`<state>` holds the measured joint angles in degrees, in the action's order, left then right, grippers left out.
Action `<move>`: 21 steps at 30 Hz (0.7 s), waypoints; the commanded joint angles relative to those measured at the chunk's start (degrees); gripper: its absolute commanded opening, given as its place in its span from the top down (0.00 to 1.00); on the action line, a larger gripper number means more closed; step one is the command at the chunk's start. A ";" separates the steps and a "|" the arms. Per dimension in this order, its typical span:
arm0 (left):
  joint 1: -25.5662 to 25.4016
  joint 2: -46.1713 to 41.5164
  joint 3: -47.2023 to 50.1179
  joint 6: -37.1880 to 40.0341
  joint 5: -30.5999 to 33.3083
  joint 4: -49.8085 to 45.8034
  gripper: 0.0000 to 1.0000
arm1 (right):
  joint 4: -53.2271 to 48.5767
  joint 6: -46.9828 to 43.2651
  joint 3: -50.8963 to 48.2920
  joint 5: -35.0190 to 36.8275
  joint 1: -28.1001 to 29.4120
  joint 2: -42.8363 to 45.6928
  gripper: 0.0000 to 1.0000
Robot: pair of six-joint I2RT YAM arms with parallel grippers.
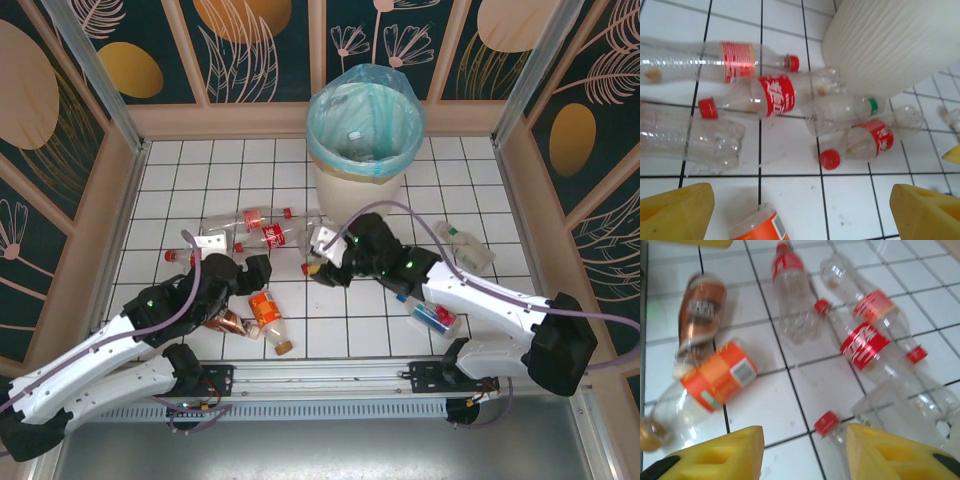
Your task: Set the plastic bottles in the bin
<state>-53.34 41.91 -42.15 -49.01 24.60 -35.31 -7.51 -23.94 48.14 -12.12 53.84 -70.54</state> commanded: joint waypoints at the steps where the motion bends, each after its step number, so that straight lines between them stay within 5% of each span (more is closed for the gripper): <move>1: 0.21 1.31 2.52 -0.52 -4.14 4.56 0.09 | 1.80 -4.50 -2.89 13.44 4.55 0.34 0.50; 8: 0.18 5.72 3.94 1.36 -7.29 5.40 0.08 | 6.04 -12.13 -3.38 25.00 10.20 -6.94 0.45; 21: 0.20 -4.56 10.17 -3.67 -3.73 2.58 0.08 | 13.80 -20.61 -0.28 27.35 9.23 -17.26 0.43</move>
<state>-53.34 39.70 -33.19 -50.78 18.87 -31.00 2.26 -41.08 45.76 13.47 63.68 -85.80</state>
